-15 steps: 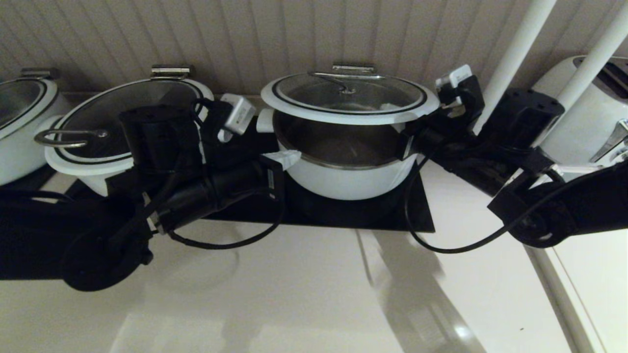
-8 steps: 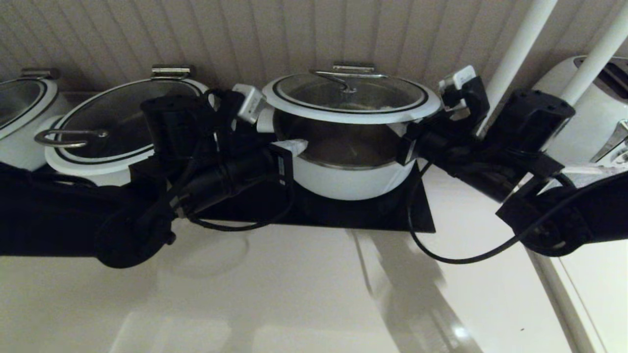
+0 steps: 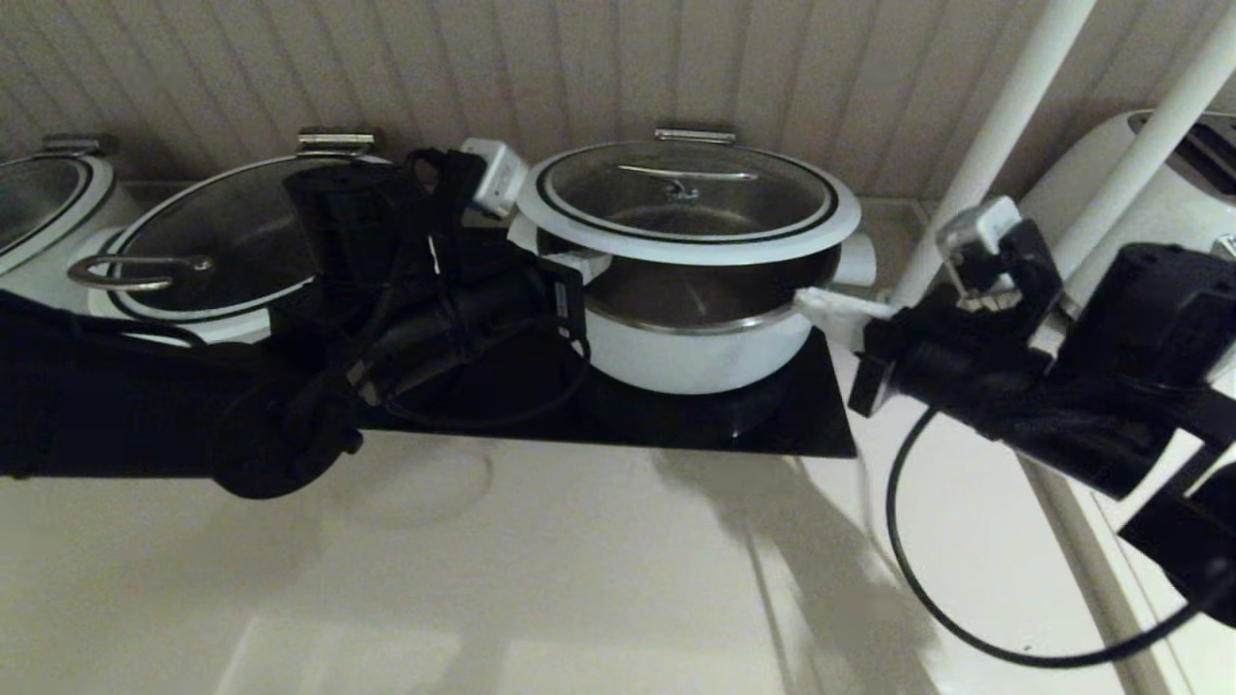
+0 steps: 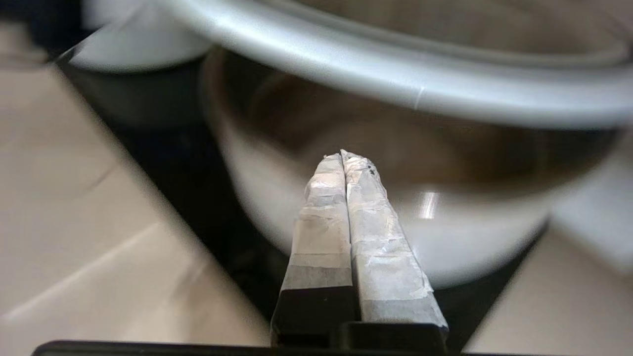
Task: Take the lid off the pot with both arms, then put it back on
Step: Open the pot lid completely
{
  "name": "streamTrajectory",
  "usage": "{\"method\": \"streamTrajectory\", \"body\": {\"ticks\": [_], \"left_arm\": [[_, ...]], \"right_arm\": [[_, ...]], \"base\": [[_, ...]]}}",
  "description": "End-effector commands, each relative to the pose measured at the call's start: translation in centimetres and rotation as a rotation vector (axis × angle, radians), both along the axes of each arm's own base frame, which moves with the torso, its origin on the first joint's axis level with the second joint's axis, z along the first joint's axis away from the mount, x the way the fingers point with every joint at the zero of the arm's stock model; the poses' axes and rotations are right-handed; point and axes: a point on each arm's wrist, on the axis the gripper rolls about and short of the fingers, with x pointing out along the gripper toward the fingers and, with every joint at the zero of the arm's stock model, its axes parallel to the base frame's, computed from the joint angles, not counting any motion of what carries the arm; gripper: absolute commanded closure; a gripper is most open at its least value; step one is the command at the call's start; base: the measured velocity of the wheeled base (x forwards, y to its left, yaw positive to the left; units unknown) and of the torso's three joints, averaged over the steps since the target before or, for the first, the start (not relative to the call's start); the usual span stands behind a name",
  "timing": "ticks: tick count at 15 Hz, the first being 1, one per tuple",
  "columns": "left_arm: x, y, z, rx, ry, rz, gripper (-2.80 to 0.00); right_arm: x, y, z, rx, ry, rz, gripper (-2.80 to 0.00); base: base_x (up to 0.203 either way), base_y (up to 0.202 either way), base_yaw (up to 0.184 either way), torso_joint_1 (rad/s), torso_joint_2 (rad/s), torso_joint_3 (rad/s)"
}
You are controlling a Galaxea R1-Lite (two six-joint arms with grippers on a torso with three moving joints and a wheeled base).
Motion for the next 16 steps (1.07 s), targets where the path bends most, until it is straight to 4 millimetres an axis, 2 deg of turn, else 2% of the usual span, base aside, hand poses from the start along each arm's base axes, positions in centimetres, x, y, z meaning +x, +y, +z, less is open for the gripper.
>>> {"method": "streamTrajectory", "body": {"ticks": [1,6,9,13,14,16], "left_arm": [[0.1,-0.1,0.1,-0.005,-0.007,-0.001,0.00],[0.2,-0.1,0.0,0.000,-0.007,-0.001,0.00],[0.4,-0.1,0.5,0.001,-0.027,0.001,0.00],[0.4,-0.2,0.8,-0.002,-0.036,0.001,0.00],[0.4,-0.2,0.8,-0.002,-0.037,0.001,0.00],[0.5,-0.2,1.1,0.002,-0.053,0.002,0.00]], "right_arm": [[-3.9,-1.7,0.7,0.008,-0.025,0.009,0.00],[-11.9,-5.7,0.8,0.000,-0.014,-0.003,0.00],[-17.2,-8.5,0.1,-0.005,0.004,-0.046,0.00],[-24.6,-12.5,-3.1,-0.016,0.021,-0.124,0.00],[-25.7,-13.2,-3.9,-0.015,0.007,-0.155,0.00],[-26.1,-13.6,-5.9,-0.063,0.055,-0.233,0.00]], "base": [[0.000,0.000,0.000,0.000,0.00,0.000],[0.000,0.000,0.000,0.000,0.00,0.000],[0.000,0.000,0.000,0.000,0.00,0.000],[0.000,0.000,0.000,0.000,0.00,0.000],[0.000,0.000,0.000,0.000,0.00,0.000],[0.000,0.000,0.000,0.000,0.00,0.000]]}}
